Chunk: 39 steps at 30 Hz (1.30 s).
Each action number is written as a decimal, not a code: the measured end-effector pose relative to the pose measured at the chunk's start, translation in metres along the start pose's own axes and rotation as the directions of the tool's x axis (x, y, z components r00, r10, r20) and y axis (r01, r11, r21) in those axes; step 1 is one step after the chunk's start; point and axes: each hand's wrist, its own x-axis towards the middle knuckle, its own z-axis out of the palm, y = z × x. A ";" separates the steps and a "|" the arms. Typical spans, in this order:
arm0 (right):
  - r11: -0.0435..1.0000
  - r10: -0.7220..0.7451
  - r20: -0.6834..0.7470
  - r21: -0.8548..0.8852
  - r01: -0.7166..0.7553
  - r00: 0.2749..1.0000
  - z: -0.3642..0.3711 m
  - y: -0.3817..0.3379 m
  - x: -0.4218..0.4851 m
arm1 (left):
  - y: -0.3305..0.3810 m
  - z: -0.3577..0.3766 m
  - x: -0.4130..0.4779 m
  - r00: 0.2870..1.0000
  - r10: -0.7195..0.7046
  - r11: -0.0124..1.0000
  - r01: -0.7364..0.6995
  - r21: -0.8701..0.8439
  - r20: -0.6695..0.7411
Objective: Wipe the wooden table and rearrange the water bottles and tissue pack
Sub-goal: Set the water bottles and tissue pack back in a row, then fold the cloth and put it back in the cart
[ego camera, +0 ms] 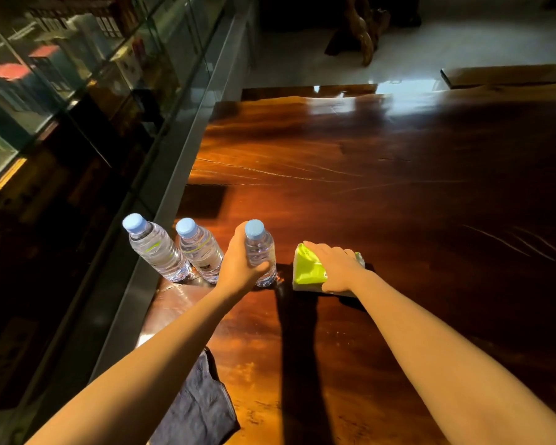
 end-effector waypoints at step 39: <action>0.991 -0.136 -0.180 -0.025 0.134 0.974 0.122 -0.185 -0.084 | -0.134 -0.075 -0.182 0.965 -0.011 0.805 -0.147 0.574 0.263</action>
